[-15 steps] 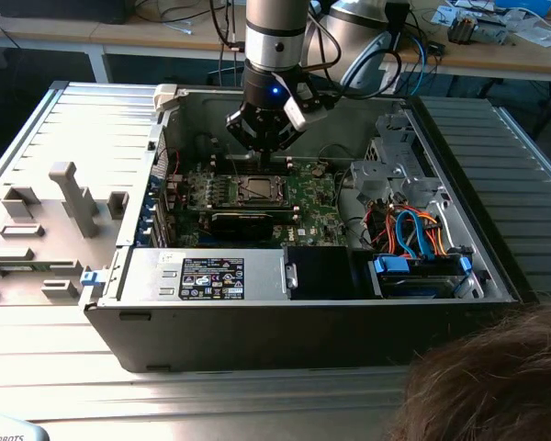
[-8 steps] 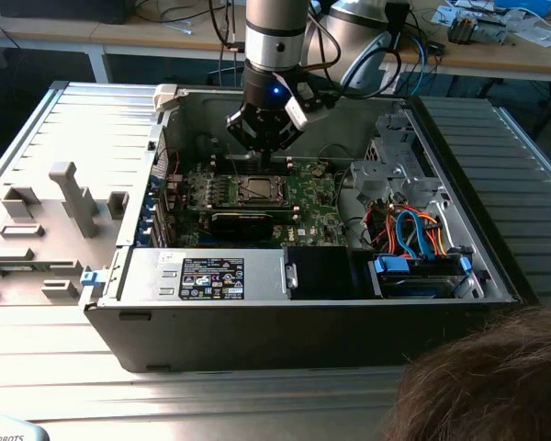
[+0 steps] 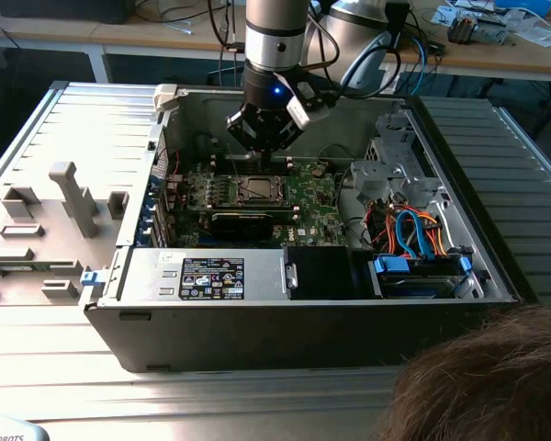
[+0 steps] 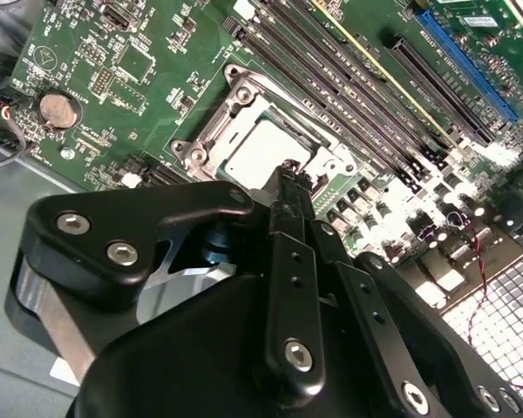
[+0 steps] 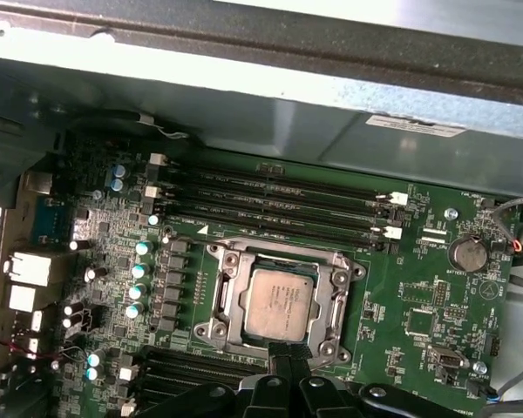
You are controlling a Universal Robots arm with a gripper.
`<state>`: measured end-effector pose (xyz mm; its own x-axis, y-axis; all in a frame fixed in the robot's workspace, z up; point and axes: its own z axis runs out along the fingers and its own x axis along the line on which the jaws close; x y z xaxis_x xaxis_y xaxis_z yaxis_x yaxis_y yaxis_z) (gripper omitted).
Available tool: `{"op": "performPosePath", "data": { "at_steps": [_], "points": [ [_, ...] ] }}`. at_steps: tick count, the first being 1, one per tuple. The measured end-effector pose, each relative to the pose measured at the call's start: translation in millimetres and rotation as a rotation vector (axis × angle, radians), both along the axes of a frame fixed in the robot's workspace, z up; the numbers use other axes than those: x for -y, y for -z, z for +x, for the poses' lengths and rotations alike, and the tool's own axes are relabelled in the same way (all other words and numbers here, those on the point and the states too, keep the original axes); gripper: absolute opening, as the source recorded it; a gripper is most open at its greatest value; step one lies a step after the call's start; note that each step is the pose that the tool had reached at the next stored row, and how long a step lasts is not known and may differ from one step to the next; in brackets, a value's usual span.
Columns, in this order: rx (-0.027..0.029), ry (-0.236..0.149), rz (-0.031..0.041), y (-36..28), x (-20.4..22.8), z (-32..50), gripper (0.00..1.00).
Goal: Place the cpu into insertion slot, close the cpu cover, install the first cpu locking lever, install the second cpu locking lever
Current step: 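Install the first cpu locking lever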
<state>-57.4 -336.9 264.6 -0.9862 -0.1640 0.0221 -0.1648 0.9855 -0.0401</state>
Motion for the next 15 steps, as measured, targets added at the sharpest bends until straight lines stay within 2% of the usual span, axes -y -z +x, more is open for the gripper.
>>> {"op": "performPosePath", "data": {
  "at_steps": [15],
  "points": [
    [0.0000, -0.048, 0.0000, 0.0, 0.0, 0.0, 0.11]
  ]
}}
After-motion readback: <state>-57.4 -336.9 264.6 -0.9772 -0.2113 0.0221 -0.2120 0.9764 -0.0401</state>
